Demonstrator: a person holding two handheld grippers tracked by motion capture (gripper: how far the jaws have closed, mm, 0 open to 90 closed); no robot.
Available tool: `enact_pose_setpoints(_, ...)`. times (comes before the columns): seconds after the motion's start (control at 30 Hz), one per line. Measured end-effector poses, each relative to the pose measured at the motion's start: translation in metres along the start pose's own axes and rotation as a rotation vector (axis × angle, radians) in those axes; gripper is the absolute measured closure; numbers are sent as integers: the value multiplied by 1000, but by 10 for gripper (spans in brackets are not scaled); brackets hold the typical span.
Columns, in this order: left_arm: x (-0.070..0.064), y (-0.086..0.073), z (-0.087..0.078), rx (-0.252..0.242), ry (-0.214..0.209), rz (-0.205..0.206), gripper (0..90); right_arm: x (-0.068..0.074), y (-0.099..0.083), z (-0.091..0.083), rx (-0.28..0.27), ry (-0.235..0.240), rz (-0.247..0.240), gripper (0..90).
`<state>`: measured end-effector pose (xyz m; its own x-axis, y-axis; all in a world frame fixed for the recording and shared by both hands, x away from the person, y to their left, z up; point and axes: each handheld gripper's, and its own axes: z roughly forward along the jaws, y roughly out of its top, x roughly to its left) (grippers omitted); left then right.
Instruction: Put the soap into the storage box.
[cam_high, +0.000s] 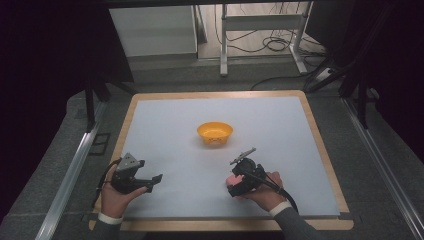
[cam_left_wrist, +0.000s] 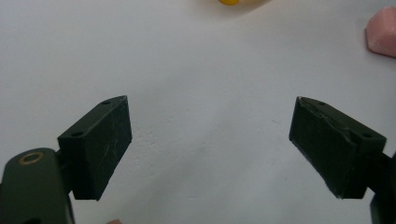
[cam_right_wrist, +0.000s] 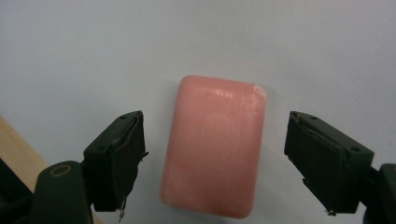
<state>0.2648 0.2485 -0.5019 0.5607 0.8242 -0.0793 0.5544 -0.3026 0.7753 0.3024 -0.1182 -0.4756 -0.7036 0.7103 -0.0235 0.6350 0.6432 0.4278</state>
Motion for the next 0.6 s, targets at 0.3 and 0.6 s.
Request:
enact_pose_setpoints(0.3,1,0,0,-2,3,4,136,3,3,8,39,-18,11,185)
enact_pose_setpoints(0.6,2,0,-2,-11,-4,0,136,3,7,18,86,-48,31,185)
